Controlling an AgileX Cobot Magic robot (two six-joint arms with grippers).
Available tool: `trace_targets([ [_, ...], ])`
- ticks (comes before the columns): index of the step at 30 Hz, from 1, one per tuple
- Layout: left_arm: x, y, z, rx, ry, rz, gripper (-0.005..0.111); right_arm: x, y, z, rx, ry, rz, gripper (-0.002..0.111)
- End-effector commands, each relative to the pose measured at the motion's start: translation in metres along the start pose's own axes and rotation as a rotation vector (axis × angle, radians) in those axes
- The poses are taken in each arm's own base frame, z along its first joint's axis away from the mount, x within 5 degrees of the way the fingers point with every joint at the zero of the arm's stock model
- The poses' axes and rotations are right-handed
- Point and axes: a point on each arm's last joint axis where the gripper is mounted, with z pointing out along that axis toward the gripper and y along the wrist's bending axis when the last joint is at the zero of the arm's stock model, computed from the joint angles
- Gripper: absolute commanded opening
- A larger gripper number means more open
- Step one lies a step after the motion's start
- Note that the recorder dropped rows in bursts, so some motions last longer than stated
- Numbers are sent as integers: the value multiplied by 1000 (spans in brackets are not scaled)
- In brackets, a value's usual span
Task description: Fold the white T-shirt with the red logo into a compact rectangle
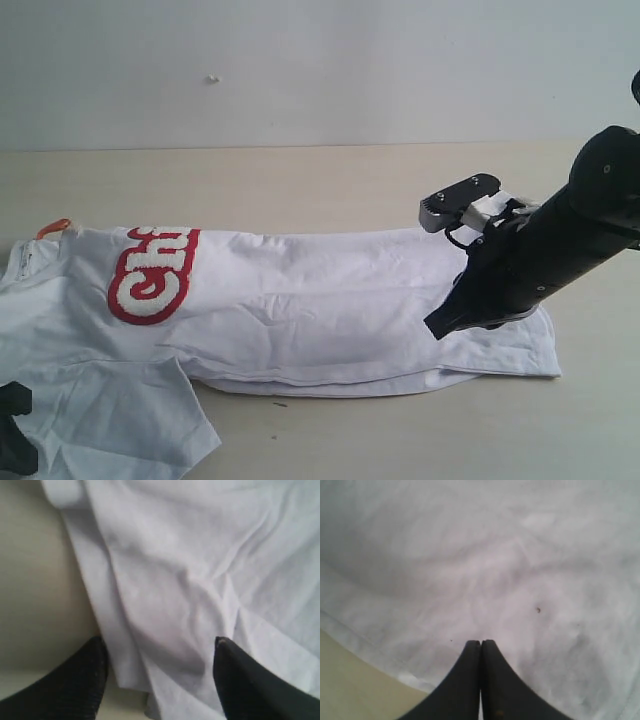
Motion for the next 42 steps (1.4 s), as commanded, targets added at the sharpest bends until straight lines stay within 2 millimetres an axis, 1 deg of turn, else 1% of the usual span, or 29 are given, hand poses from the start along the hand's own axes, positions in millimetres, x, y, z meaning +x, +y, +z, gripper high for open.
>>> trace_targets([
  [1,2,2,11,9,56,-18,61,-1,2,-3,-5,-17,-20,0],
  [4,2,2,13,16,67,-36,60,-2,1,-3,-1,-21,-20,0],
  [6,3,0,13,37,77,-44,52,-2,1,-3,0,-23,-20,0],
  [7,4,-1,13,52,85,-39,44,-2,1,-3,0,-23,-20,0],
  [10,6,-6,12,108,114,-18,12,-2,1,-3,0,-23,-20,0],
  [11,7,-8,12,124,118,-3,3,-2,1,-3,0,-23,-20,0],
  [12,7,-9,11,142,125,14,1,-2,1,-3,-2,-22,-18,0],
  [20,15,-28,5,365,204,91,0,-2,2,-3,-11,-22,-4,0],
  [22,14,-34,2,419,221,85,0,-2,2,-3,-12,-22,-2,0],
  [26,4,-48,-11,528,244,131,0,-1,3,-3,-19,-16,0,0],
  [29,-13,-57,-19,553,198,163,0,-1,3,-3,-23,-11,2,0],
  [31,-24,-62,-23,571,167,159,0,0,3,-3,-26,-7,2,0],
  [33,-40,-68,-25,600,115,129,0,0,3,-3,-26,-7,2,0],
  [36,-68,-76,-23,634,34,55,0,0,3,-3,-26,-7,2,0],
  [38,-88,-79,-16,663,-17,-28,0,0,3,-3,-26,-7,2,0],
  [39,-94,-80,-11,677,-27,-76,2,0,4,-3,-28,-6,2,0],
  [40,-100,-80,-6,688,-34,-115,8,0,4,-3,-29,-4,2,0],
  [42,-108,-80,0,708,-43,-174,27,0,4,-3,-29,-4,4,0],
])
